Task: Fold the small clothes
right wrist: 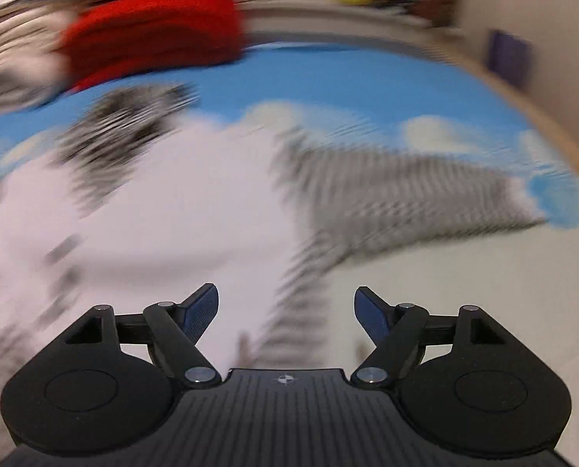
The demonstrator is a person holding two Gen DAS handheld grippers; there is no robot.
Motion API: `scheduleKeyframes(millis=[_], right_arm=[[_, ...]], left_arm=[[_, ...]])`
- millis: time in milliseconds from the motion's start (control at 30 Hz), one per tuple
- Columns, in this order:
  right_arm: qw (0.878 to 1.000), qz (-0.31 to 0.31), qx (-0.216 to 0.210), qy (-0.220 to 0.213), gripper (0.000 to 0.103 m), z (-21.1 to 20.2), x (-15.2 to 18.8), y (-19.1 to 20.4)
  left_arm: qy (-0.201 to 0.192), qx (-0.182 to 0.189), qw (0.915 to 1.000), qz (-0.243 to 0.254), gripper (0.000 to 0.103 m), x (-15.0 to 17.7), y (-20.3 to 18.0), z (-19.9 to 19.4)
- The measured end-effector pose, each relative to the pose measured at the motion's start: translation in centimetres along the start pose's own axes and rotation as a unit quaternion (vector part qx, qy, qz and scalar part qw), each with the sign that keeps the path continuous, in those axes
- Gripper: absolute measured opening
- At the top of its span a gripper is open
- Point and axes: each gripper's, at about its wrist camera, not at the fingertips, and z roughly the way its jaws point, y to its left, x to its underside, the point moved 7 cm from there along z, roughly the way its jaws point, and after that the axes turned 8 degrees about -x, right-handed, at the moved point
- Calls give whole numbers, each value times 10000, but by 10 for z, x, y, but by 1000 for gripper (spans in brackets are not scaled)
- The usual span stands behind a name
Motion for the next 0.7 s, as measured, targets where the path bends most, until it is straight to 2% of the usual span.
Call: scheduleKeyframes(millis=[100,200,300,367,400,433,467,500,533,567,600,633,667,700], right_arm=[[9985,-529,5,157,78,-14,49,46],[9974,-713,47,125,79,-29,84,53],[9985,-511,171,-18,80,-38,95,47],[9994,-215,198,-158,83,-44,100,37],[9997,-76,185,-168,84,-52,107,39],[9998,83,120,-128,84,-57,114,41],[9997,229,-8,26,81,-53,118,40],[9989,389,-188,204,73,-49,125,40],[9969,575,-429,321,39,-48,128,43],[9940,737,-695,412,29,-48,130,46],[9932,749,-794,406,23,-50,130,49],[9944,624,-776,346,17,-56,129,52],[9956,515,-743,259,16,-65,127,54],[9959,484,-747,158,15,-75,124,55]], left_arm=[[31,171,9998,0,103,38,18,-20],[301,608,9977,-17,103,80,28,-26],[651,968,9930,-183,103,111,34,-22],[939,1339,9857,-409,103,121,35,-19],[933,1488,9834,-451,103,122,35,-20],[887,1562,9827,-449,96,123,35,-23],[834,1601,9826,-440,83,123,35,-27],[787,1577,9834,-442,43,124,36,-31],[822,1633,9819,-502,14,124,37,-35],[870,1803,9775,-663,9,126,40,-39],[824,1831,9769,-731,6,128,42,-45],[708,1728,9803,-642,6,129,45,-53],[627,1614,9833,-558,6,129,49,-58],[663,1623,9828,-580,6,129,55,-61]])
